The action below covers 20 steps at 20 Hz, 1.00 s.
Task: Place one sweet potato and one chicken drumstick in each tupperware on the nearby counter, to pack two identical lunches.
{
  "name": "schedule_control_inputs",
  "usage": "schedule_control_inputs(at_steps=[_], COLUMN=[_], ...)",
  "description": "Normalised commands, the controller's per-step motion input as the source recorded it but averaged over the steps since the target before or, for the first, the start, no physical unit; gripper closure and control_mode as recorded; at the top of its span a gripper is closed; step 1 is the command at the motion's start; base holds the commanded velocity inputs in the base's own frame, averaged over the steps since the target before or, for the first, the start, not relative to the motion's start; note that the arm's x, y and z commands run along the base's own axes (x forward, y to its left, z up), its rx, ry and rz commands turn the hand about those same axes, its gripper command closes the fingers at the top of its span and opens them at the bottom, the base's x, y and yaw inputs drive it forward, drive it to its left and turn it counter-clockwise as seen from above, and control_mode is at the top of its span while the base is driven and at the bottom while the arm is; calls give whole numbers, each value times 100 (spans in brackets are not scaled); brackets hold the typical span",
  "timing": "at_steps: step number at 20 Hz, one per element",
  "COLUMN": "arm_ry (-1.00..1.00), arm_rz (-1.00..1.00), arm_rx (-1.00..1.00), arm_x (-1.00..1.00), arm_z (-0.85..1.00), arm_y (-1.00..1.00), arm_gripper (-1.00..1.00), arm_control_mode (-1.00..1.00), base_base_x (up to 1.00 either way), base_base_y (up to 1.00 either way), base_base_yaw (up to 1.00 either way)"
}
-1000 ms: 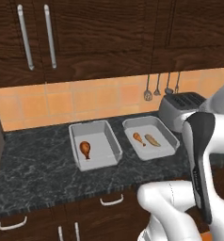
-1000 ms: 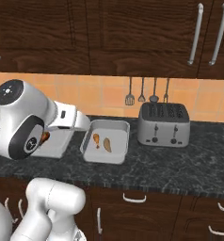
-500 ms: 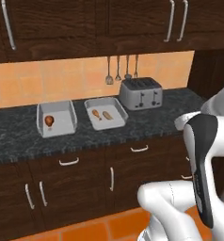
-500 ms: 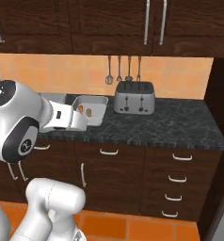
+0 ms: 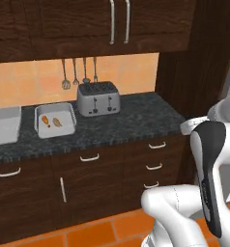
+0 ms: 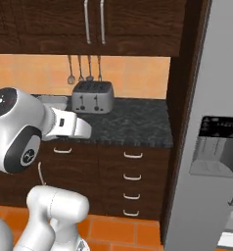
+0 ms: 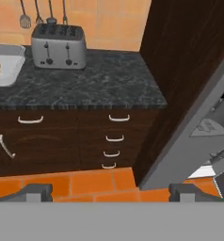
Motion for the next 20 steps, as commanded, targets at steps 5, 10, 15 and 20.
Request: schedule_control_inputs(at_steps=[5,10,15,20], arm_ry=[0,0,0,0], arm_rz=[0,0,0,0], arm_rx=[0,0,0,0], arm_x=[0,0,0,0], arm_z=[0,0,0,0], arm_y=[0,0,0,0], arm_gripper=[-100,-100,-100,-100], arm_control_mode=[100,100,100,100], base_base_x=[20,0,8,63], base_base_y=[-100,-100,-97,-75], base_base_yaw=[0,0,0,2])
